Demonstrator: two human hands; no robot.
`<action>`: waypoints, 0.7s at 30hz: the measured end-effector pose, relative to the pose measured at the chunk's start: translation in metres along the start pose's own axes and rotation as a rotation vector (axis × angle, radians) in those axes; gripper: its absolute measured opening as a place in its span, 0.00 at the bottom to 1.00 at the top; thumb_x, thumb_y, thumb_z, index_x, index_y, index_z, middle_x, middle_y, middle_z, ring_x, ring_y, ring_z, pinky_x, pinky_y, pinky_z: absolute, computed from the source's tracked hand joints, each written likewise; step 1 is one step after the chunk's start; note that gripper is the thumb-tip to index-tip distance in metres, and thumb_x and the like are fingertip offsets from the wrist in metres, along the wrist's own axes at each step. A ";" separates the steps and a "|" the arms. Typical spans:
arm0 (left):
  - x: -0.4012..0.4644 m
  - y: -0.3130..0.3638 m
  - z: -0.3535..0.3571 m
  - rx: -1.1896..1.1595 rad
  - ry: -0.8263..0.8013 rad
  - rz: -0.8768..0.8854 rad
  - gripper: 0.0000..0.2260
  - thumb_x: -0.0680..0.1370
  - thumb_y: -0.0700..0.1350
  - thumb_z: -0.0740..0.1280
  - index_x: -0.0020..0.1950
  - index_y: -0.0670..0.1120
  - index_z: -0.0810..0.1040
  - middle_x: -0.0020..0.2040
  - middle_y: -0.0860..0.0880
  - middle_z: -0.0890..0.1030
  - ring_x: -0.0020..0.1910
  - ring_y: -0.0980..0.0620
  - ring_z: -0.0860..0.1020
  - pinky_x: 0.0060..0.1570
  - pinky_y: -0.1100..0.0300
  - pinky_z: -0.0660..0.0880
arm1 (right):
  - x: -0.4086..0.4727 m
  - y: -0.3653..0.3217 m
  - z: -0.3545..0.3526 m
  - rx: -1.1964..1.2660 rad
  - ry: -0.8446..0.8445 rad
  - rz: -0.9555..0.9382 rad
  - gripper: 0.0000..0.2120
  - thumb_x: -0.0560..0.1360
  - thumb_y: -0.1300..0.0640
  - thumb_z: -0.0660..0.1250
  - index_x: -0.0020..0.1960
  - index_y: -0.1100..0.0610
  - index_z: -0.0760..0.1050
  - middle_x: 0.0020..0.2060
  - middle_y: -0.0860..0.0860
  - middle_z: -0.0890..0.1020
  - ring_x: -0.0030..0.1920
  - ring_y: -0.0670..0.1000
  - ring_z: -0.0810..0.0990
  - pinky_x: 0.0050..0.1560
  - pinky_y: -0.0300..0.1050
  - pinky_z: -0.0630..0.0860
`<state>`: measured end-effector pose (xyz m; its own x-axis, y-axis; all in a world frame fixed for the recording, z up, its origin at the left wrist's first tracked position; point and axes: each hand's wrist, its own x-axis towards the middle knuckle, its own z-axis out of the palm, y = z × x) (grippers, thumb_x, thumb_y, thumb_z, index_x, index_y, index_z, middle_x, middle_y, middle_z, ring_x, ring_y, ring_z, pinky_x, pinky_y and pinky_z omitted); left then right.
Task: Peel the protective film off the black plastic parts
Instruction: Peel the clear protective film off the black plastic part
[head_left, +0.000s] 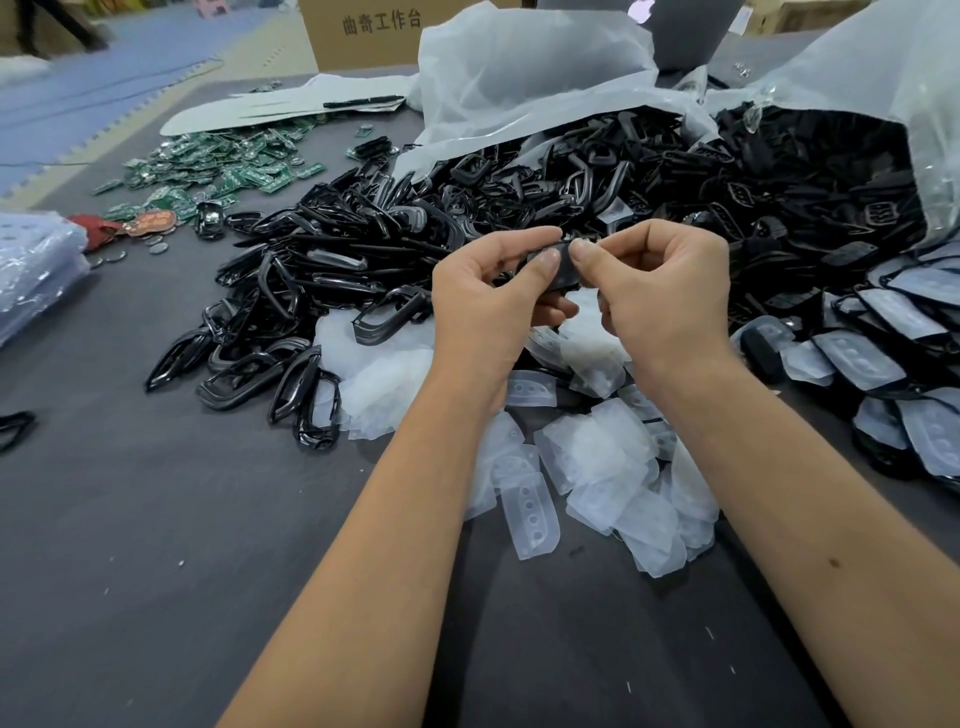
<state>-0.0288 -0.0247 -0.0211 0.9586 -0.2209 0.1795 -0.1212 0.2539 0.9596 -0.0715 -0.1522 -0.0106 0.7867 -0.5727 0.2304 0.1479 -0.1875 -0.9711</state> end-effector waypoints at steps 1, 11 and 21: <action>0.000 0.000 0.000 0.001 0.001 0.002 0.07 0.79 0.33 0.70 0.55 0.40 0.85 0.40 0.41 0.86 0.29 0.48 0.82 0.31 0.62 0.78 | 0.000 0.000 0.000 -0.001 0.000 0.003 0.10 0.73 0.55 0.79 0.35 0.51 0.80 0.29 0.49 0.82 0.27 0.47 0.76 0.33 0.41 0.72; 0.002 0.000 -0.004 0.010 0.005 0.019 0.07 0.79 0.32 0.70 0.54 0.40 0.85 0.38 0.44 0.85 0.26 0.52 0.78 0.28 0.65 0.73 | 0.001 0.001 -0.003 0.031 -0.041 0.100 0.13 0.72 0.55 0.81 0.38 0.59 0.78 0.29 0.53 0.80 0.24 0.48 0.72 0.26 0.40 0.68; -0.001 0.005 -0.003 -0.053 -0.039 -0.019 0.08 0.81 0.33 0.68 0.55 0.42 0.84 0.43 0.42 0.86 0.29 0.51 0.81 0.31 0.64 0.76 | 0.002 -0.007 -0.008 0.374 -0.275 0.390 0.04 0.77 0.60 0.75 0.45 0.57 0.82 0.37 0.50 0.83 0.33 0.46 0.77 0.27 0.34 0.69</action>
<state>-0.0297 -0.0202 -0.0177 0.9497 -0.2624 0.1707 -0.0883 0.2987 0.9503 -0.0753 -0.1588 -0.0028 0.9439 -0.3062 -0.1232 -0.0212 0.3163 -0.9484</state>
